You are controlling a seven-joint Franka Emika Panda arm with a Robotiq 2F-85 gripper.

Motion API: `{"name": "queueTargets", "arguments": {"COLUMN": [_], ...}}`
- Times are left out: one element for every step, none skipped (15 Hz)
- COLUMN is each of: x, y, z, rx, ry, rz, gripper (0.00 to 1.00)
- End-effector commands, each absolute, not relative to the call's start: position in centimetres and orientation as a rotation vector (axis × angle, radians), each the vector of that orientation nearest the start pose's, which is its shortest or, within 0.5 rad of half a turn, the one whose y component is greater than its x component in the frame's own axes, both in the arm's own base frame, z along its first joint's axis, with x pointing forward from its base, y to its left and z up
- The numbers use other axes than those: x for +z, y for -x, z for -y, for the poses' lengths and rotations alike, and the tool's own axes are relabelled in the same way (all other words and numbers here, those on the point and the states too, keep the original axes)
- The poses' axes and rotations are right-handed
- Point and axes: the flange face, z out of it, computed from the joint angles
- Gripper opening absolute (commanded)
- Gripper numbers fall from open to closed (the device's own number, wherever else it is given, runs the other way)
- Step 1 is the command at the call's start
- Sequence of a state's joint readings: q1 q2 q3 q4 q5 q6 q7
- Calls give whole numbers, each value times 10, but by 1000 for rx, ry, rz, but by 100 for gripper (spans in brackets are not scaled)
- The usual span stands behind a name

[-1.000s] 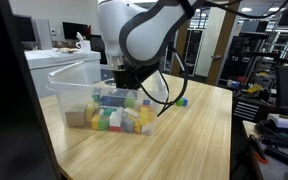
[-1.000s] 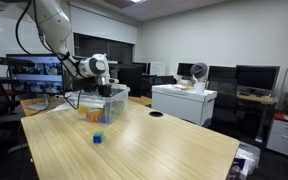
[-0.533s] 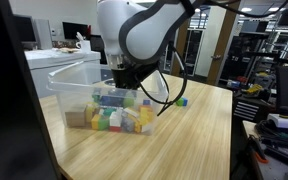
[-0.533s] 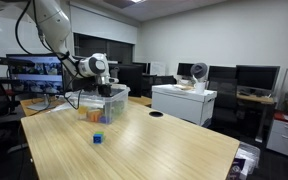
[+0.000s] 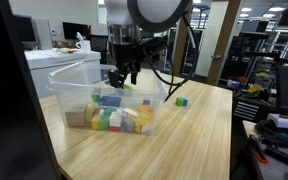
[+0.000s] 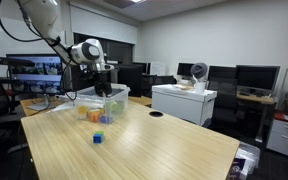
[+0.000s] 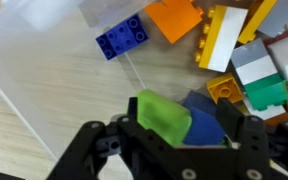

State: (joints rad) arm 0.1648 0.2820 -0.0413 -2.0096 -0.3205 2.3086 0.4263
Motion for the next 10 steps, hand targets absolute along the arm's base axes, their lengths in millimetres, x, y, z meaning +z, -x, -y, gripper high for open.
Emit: {"name": "queueTargets", "arguments": {"x": [367,379,397,404,409,412,412,410,406,401], "y": [-563,-560,-554,-552,-549,-547,-543,-541,-539,-538], "z": [-71,-69,-65,-63,-60,-57,-53,-50,-46,-44], "rx": [-177,-200,-232,-244,-248,-238,-217,-202,-183,-168], "ry": [3342,3341,3340,3343,3348,3351,3354,3358,3358,3364], "rz": [-54,-57,-63,-72,-76,-86,-92,-94,-90,-80], "gripper": [56,56,56,56,56,56,95,96,100,100]}}
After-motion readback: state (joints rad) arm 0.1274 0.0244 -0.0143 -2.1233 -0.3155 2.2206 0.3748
